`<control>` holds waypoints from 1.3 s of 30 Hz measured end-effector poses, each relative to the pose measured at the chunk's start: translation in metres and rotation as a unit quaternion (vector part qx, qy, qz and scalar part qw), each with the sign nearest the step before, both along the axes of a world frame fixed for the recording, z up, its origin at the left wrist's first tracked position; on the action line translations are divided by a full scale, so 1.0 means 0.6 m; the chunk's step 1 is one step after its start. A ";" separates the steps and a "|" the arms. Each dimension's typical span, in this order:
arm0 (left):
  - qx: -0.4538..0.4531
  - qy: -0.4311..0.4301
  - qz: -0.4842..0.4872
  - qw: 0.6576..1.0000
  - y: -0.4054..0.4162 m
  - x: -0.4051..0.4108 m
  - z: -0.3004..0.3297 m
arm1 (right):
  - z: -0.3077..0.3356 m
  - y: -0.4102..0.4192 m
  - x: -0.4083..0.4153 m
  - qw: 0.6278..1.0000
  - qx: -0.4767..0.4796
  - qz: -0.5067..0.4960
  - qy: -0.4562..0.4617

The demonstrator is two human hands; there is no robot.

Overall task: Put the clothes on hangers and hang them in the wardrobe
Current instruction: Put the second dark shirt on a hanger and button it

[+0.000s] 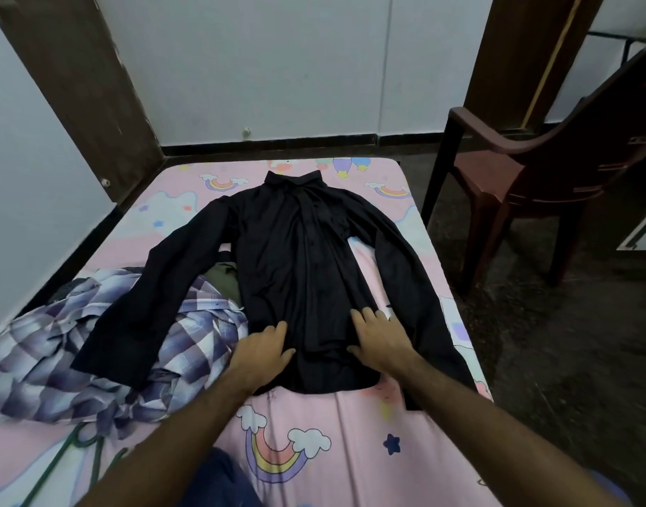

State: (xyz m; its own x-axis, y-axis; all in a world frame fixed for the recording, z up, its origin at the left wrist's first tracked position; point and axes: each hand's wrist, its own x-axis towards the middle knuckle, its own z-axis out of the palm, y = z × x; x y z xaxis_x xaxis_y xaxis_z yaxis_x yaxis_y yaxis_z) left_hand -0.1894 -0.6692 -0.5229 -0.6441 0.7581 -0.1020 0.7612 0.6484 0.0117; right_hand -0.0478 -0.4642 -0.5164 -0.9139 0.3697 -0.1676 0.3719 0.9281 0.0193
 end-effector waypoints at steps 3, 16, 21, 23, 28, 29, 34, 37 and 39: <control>-0.009 0.016 0.006 1.000 0.013 -0.005 0.001 | -0.014 -0.017 -0.014 0.999 0.005 -0.032 0.018; -0.005 0.043 -0.025 0.999 -0.005 -0.013 0.003 | -0.028 -0.050 0.014 0.997 -0.057 -0.046 0.039; -0.040 0.080 -0.072 0.993 -0.022 -0.023 0.046 | 0.072 0.021 0.083 0.990 -0.032 -0.091 0.105; -0.021 0.087 -0.082 0.993 -0.039 -0.028 0.050 | 0.106 0.074 0.131 0.988 0.003 -0.126 0.088; 0.037 0.046 -0.050 0.997 -0.041 -0.018 0.062 | 0.115 0.138 0.217 0.987 0.032 -0.146 -0.052; 0.047 0.032 -0.045 0.997 -0.041 -0.016 0.064 | 0.110 0.137 0.221 0.988 0.029 -0.140 -0.054; 0.116 -0.065 0.019 0.991 -0.060 -0.026 0.058 | 0.073 0.088 0.199 0.992 0.115 -0.031 0.048; 0.284 -0.184 0.120 0.933 -0.066 -0.036 0.065 | 0.042 0.030 0.165 0.989 0.079 0.108 0.070; 0.407 -0.221 0.169 0.870 -0.062 -0.044 0.083 | 0.019 -0.008 0.140 0.986 0.043 0.156 0.036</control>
